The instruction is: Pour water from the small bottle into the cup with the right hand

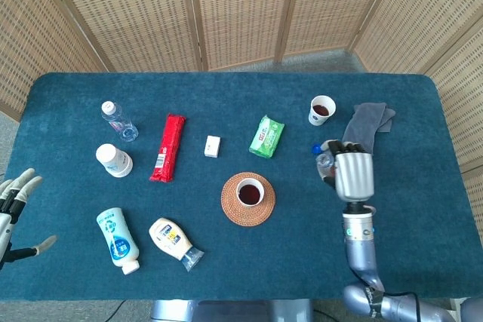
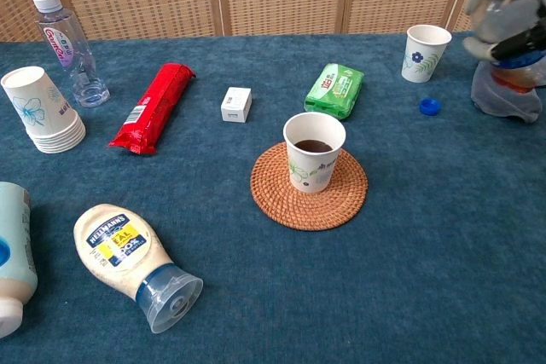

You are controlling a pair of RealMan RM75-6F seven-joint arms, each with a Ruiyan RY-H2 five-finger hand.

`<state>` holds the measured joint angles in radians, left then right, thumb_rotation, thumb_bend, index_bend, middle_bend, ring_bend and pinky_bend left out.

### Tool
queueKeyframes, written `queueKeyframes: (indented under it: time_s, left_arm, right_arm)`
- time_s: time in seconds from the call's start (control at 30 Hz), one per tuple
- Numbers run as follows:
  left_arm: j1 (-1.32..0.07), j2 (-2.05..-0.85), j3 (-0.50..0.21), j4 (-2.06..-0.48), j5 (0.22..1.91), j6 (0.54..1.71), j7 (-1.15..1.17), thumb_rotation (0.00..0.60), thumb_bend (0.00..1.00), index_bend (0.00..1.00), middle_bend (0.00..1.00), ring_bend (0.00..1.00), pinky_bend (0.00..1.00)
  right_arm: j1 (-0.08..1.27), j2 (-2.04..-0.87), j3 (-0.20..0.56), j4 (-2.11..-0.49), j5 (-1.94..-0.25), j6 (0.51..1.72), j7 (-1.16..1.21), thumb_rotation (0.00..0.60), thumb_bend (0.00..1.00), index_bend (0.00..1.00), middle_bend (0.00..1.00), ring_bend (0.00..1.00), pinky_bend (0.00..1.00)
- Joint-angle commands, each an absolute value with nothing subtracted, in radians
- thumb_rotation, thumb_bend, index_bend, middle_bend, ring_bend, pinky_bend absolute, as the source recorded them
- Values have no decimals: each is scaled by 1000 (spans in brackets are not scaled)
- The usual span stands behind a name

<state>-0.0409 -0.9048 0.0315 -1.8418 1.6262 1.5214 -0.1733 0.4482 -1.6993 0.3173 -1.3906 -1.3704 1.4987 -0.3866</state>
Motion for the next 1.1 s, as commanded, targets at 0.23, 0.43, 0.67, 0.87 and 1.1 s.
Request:
queueKeyframes:
  time_s: [0.23, 0.43, 0.67, 0.87, 1.1]
  left_arm:
    - [-39, -904, 33, -1845, 1628, 1526, -172, 600, 146, 0, 0, 0, 0]
    - [-40, -905, 32, -1846, 1624, 1522, -169, 600, 146, 0, 0, 0, 0]
    - [-44, -907, 34, -1850, 1624, 1513, -160, 600, 146, 0, 0, 0, 0]
    - [-50, -906, 41, -1854, 1631, 1498, -163, 600, 147, 0, 0, 0, 0]
    - [-61, -894, 64, -1857, 1677, 1479, -192, 600, 146, 0, 0, 0, 0]
  right_arm:
    - [370, -1628, 373, -1378, -1274, 1499, -113, 600, 739, 466, 709, 585, 889]
    - [330, -1611, 386, -1327, -1238, 1476, 90, 600, 753, 467, 709, 585, 889]
    - [300, -1607, 393, -1234, -1231, 1434, 359, 600, 772, 468, 709, 585, 887]
    - [282, -1650, 393, -1103, -1231, 1429, 542, 600, 773, 470, 709, 585, 887]
    - [284, -1707, 383, -950, -1238, 1407, 671, 600, 773, 471, 709, 585, 887]
